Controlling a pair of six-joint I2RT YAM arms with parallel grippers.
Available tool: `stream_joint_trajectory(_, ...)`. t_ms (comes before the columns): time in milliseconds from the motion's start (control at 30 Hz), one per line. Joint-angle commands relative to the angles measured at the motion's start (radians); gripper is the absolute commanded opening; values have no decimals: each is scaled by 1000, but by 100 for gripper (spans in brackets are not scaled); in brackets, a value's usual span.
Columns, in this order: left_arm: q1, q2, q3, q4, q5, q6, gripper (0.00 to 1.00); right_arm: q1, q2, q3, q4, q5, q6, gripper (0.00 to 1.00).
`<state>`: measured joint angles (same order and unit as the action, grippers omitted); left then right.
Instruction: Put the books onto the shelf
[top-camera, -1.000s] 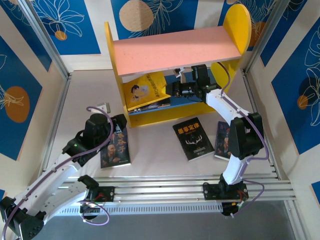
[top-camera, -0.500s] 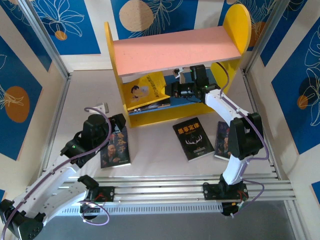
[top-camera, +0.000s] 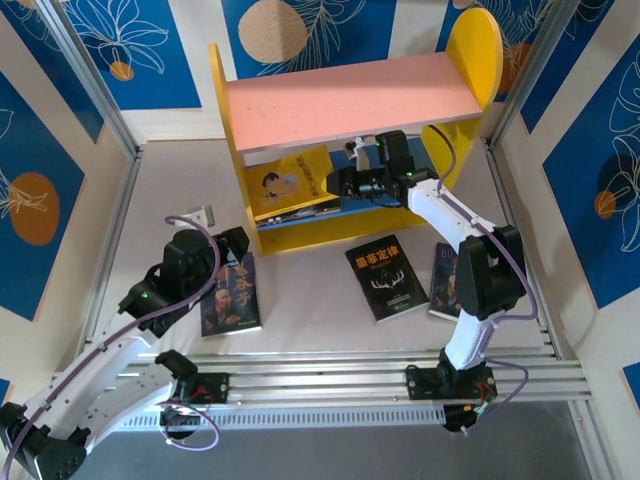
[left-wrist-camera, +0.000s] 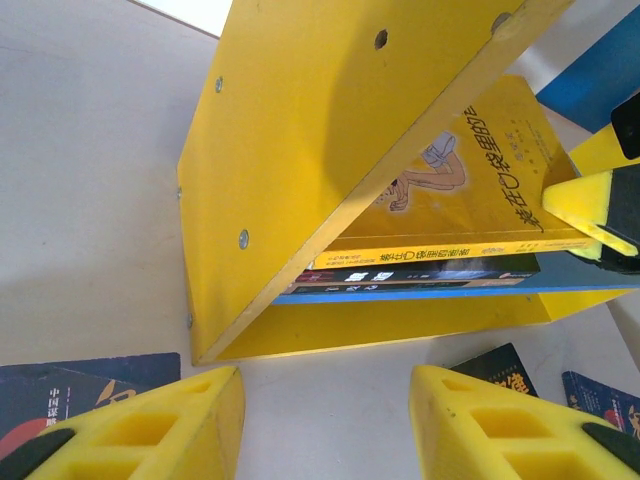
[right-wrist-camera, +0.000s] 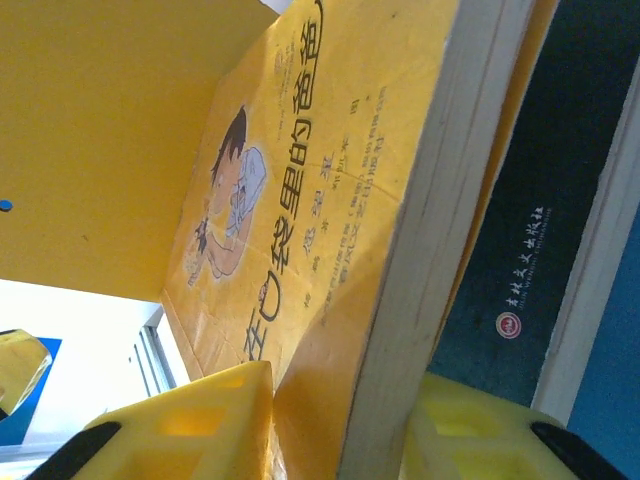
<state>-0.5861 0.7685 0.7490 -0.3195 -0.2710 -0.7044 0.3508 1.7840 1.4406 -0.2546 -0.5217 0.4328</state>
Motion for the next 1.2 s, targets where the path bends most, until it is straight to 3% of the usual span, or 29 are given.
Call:
stream_joint_trajectory(0, 10, -1, -1, 2, -10, 13, 48, 26, -15, 54, -24, -16, -33, 38)
stream_joint_trajectory(500, 16, 15, -4, 13, 1, 12, 48, 21, -17, 78, -70, 42, -60, 58)
stream_joint_trajectory(933, 22, 34, 3, 16, 7, 14, 46, -3, -23, 84, -107, 89, -76, 69)
stream_joint_trajectory(1167, 22, 38, 9, 14, 7, 17, 47, -19, -34, 72, -109, 103, -79, 70)
